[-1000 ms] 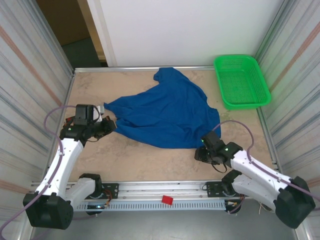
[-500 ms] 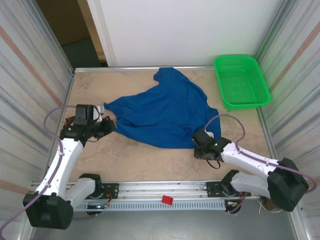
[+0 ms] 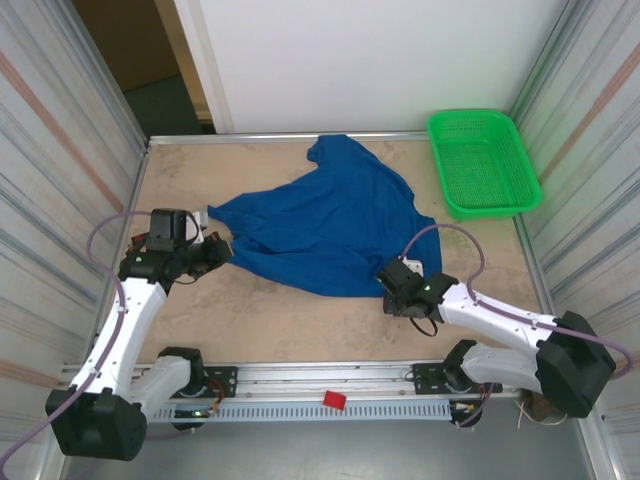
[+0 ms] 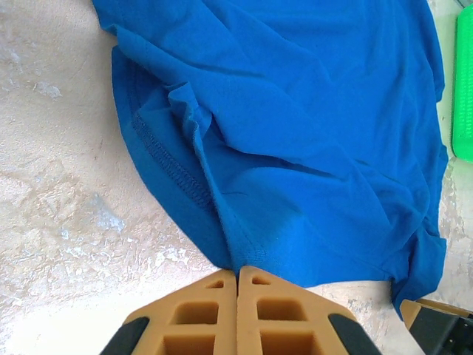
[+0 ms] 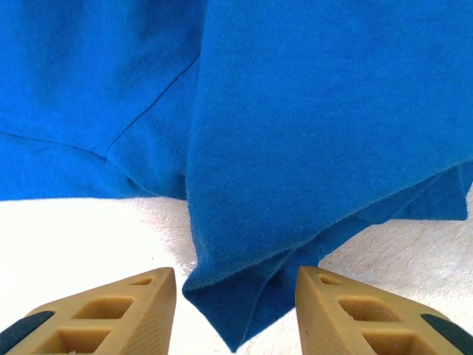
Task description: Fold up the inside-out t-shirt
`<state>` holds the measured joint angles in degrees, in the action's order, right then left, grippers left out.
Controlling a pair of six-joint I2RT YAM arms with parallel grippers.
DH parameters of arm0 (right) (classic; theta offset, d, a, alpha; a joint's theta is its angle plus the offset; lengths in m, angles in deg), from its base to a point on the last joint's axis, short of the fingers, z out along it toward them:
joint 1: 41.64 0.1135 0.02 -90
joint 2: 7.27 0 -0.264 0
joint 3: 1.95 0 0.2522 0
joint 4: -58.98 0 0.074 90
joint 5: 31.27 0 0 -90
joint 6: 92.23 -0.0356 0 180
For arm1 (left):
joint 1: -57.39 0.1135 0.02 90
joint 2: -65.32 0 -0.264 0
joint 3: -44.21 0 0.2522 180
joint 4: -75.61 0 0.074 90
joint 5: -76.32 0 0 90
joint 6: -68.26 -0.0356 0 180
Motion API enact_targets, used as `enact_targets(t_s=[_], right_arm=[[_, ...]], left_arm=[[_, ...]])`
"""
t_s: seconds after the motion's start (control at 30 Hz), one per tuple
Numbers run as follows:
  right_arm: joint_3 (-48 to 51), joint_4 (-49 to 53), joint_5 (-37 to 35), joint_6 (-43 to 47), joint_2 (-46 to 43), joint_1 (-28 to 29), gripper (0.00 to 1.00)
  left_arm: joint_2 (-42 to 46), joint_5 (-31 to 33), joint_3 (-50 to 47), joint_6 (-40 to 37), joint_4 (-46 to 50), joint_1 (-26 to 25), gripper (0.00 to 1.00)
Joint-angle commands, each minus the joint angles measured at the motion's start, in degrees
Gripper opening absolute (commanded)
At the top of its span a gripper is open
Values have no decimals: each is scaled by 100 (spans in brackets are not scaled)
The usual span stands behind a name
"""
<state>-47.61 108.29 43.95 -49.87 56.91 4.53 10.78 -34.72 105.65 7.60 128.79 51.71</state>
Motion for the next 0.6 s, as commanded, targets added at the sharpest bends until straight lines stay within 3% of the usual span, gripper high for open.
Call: enact_targets(t_s=[0.0,0.13,0.2,0.27,0.37,0.47,0.57], right_arm=[[27,25,-76,-201,135,83,45],[167,-104,-41,-280,259,120,43],[199,-145,-52,-290,292,120,38],[178,-140,-94,-274,313,120,27],[1,49,-264,-150,184,107,0],[-537,421,-256,298,-328,-201,0],[-1410,707,126,961,-980,-984,0]], left_arm=[[123,-40,75,-11,75,26,0],[120,-44,70,12,62,31,0],[130,-49,66,14,66,31,0],[140,-41,65,18,75,31,0],[139,-21,86,-2,76,31,0],[17,-64,371,-142,117,173,0],[-260,-296,1101,-333,203,495,0]])
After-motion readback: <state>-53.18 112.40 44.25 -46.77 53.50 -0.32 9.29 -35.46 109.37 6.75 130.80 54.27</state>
